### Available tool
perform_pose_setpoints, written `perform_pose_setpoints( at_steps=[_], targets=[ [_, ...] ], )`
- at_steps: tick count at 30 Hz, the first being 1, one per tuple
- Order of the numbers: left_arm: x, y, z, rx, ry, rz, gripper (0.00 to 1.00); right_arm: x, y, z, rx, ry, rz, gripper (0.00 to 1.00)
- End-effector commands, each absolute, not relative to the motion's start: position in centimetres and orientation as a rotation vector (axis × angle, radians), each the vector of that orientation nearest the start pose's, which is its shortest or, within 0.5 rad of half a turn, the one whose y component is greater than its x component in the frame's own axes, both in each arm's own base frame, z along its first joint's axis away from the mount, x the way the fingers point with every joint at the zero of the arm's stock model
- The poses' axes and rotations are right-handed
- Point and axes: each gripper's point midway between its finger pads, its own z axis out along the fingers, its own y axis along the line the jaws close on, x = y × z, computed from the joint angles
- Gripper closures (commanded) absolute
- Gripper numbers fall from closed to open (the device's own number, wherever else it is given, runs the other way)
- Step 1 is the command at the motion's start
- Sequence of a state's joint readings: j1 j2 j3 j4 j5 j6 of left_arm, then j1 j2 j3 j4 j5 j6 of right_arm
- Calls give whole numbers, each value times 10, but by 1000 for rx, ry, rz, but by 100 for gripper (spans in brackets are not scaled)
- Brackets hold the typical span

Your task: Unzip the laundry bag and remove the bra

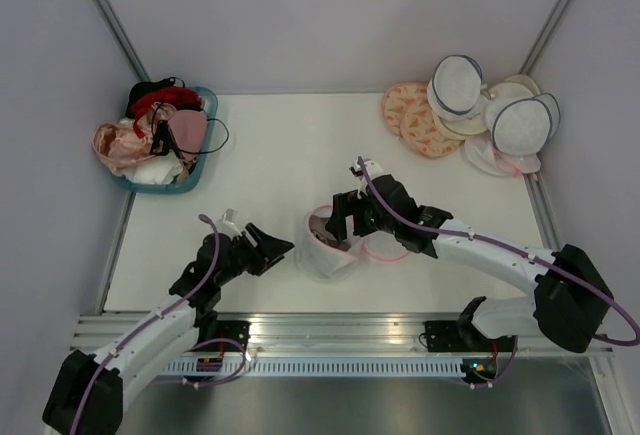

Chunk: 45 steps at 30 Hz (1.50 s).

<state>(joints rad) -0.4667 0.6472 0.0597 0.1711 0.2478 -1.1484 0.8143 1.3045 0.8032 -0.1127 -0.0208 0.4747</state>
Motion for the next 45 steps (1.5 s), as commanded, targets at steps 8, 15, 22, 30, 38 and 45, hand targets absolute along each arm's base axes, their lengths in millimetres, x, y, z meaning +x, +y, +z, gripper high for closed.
perform_pose_setpoints(
  at_steps=[8,15,22,30,38,45],
  targets=[
    [173,-197,31,-670,2280,-1238,34,248,299,140,-390,2208,764,4],
    [184,-228,38,-656,2289,-1307,38,247,301,140,-390,2208,782,5],
    [191,-238,40,-648,2257,-1363,94,241,300,142,-411,2208,802,7],
    [198,-239,47,-617,2244,-1337,98,223,315,144,-510,2198,853,9],
    [200,-244,55,-586,2235,-1362,98,218,341,131,-566,2228,804,13],
    [198,-240,59,-571,2224,-1351,98,230,344,130,-529,2227,713,27]
  ],
)
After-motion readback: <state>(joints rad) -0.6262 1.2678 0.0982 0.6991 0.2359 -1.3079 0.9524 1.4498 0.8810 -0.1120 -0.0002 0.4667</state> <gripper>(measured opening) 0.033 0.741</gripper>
